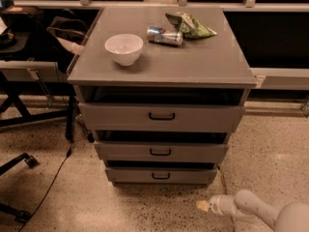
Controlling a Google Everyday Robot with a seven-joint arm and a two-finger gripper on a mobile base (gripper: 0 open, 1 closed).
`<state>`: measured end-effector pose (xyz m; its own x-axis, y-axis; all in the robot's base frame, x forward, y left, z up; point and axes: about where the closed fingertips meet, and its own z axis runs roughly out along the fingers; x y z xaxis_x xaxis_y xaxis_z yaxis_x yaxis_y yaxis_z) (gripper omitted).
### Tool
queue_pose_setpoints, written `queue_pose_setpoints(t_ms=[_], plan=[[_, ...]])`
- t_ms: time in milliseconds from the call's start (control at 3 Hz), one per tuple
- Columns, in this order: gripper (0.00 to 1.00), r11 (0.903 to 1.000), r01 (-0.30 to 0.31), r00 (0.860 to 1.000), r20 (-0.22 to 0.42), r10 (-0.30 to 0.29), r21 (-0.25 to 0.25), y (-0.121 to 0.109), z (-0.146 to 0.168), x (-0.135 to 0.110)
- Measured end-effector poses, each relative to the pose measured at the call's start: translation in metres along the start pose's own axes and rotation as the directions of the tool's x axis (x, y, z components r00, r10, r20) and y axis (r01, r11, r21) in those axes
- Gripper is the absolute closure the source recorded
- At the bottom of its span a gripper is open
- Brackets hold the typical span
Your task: Close bottom drawer
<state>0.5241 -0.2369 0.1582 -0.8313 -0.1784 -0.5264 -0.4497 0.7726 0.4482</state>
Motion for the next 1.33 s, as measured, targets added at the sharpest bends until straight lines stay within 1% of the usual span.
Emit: queue_pose_setpoints(t_ms=[333,1000,1333], plan=[[0.51,0.9999,-0.015,1.000,-0.013,0.015,-0.007,0.0064,-0.0009,0.0104],[0.05,0.9999,-0.015,1.000,-0.013,0.015,-0.007,0.0065,-0.0009,0.0104],[0.00,0.9999,-0.015,1.000,-0.013,0.015,-0.007,0.0065,-0.0008,0.0104]])
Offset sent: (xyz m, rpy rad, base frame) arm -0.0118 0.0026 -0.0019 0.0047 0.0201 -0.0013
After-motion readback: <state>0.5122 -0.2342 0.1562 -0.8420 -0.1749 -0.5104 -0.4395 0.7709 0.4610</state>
